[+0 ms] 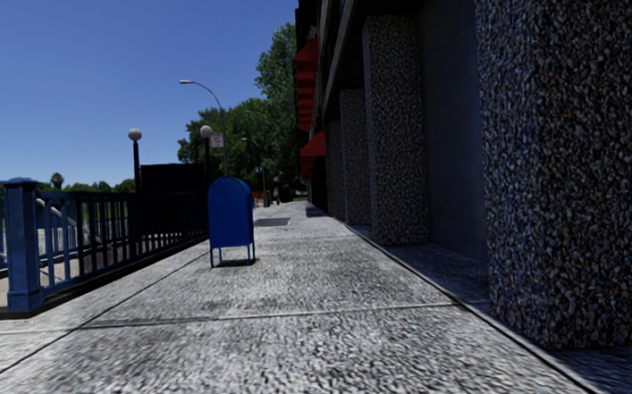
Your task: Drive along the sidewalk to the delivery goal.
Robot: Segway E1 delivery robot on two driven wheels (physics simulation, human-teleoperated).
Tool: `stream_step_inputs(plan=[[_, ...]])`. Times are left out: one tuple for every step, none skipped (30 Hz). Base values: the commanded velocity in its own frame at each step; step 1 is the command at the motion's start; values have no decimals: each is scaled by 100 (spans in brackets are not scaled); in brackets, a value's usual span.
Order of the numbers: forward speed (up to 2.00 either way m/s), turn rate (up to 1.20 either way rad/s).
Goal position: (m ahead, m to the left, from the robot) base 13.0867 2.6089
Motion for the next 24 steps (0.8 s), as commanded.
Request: stream_step_inputs(plan=[[200,0],[200,0],[200,0],[200,0],[200,0],[200,0],[200,0],[200,0],[200,0],[200,0],[200,0],[200,4],[200,14],[200,14],[200,17],[200,18],[200,9],[200,2],[200,1],[200,0],[200,0],[200,0],[200,0],[200,0]])
